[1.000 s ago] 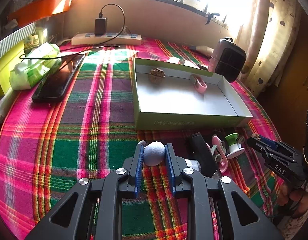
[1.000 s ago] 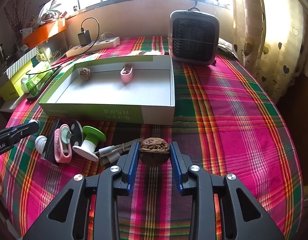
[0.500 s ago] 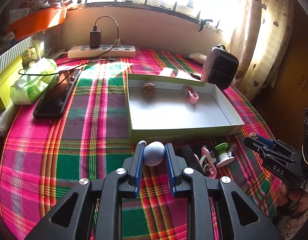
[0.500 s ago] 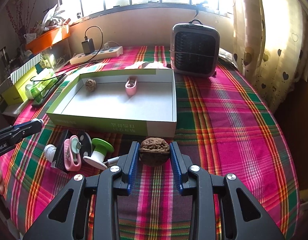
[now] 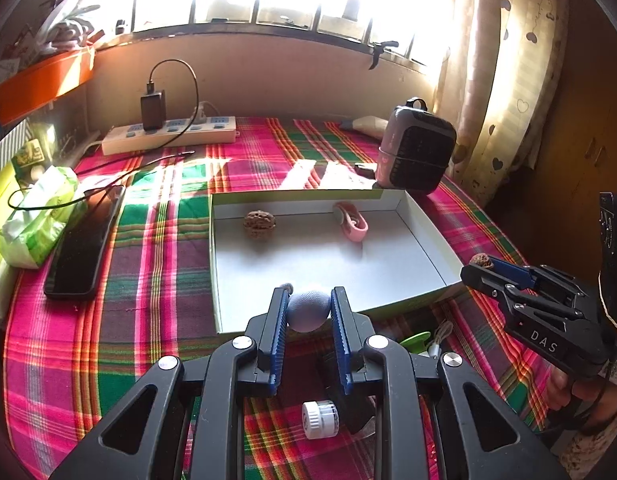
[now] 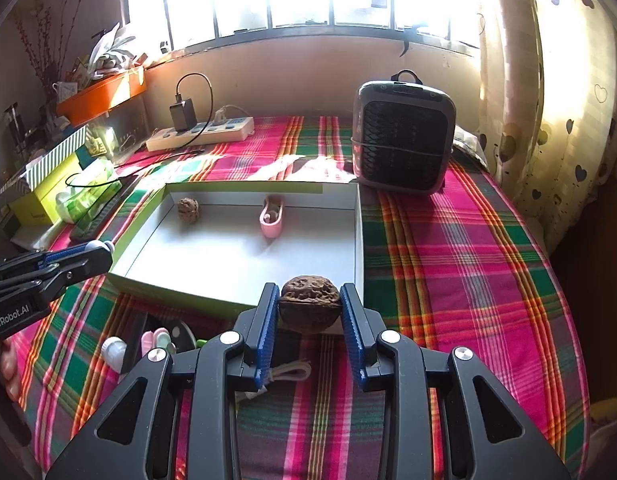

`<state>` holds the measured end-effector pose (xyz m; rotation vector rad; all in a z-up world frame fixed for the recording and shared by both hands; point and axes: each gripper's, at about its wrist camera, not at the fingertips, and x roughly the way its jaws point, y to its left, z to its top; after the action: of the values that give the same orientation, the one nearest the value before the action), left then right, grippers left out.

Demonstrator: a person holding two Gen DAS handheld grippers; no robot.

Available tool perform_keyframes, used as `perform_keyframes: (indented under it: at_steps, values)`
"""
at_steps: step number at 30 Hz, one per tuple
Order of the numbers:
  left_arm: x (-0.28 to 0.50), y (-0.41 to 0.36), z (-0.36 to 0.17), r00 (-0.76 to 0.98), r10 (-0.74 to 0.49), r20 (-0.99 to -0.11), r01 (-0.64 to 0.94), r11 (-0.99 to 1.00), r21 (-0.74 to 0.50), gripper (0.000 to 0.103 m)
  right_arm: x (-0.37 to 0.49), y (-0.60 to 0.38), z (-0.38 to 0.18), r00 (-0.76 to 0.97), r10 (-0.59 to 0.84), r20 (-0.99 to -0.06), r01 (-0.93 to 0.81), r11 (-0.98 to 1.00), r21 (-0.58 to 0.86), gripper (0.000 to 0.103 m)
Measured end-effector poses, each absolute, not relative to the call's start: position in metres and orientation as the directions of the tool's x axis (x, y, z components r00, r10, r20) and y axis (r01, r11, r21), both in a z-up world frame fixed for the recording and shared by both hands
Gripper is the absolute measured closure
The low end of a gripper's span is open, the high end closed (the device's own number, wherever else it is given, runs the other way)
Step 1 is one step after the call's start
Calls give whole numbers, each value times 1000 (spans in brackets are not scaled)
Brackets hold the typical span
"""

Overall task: Organize objects
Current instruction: 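Carry the walnut and white ball into the box with both grippers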

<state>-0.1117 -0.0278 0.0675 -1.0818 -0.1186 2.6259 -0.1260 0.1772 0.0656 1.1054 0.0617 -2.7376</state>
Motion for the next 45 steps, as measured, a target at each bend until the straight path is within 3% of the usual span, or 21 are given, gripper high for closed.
perform_keyframes:
  at_steps: [23,28,45]
  values:
    - [-204,16,51,-603,303,-738,-331,-937,-115,83,-220,157,53,-666,-129,-734,233,-972,-40,70]
    - [-217,22,44,-589,300,-750,-341,-934,-106,83,-239,162,42,-621,-167,-766,237,-971,19,70]
    - [-242,36,21,-551,275,-787,-352,-933,-80,83,-259,155,29,-596,-144,-790,249,-968,-12,70]
